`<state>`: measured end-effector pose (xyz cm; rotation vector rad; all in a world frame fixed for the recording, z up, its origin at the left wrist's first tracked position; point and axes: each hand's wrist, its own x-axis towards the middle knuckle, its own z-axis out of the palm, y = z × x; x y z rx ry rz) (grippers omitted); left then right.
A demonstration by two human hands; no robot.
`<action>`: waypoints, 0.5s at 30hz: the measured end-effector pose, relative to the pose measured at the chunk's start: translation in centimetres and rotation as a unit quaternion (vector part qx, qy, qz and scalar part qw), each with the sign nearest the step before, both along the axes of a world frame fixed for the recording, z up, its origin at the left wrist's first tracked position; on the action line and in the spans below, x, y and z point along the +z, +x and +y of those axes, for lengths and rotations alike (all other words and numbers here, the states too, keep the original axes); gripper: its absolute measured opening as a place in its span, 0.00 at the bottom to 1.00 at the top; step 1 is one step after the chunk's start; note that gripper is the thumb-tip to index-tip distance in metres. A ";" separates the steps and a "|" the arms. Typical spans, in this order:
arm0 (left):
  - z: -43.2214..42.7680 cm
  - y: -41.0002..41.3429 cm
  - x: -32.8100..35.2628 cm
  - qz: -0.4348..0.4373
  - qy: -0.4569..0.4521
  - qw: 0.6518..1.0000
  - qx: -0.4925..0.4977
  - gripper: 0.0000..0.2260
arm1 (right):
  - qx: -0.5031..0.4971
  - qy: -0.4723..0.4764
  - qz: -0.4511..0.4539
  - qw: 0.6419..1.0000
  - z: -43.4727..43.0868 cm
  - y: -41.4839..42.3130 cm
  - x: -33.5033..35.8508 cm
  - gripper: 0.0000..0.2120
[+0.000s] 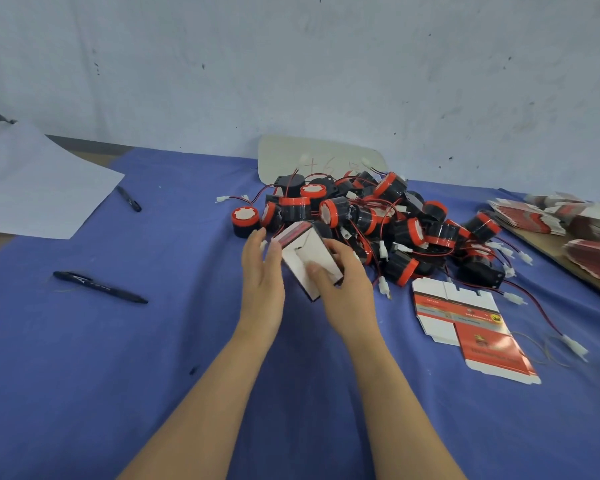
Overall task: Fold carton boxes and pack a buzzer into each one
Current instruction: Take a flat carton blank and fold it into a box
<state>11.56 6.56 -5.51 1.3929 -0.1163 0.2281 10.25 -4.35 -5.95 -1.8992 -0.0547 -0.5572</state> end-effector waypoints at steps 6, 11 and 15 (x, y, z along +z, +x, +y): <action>-0.7 -0.3 -0.2 -0.008 0.024 0.999 -0.048 0.20 | 0.029 0.109 0.039 0.993 1.1 0.5 -0.3 0.11; -1.1 -0.6 -0.3 -0.019 0.016 0.998 -0.061 0.19 | -0.017 0.048 0.033 0.998 0.8 0.3 -0.5 0.11; -1.4 -0.9 0.0 -0.026 0.020 0.997 -0.069 0.17 | -0.039 -0.011 0.041 0.998 0.7 0.2 -0.6 0.13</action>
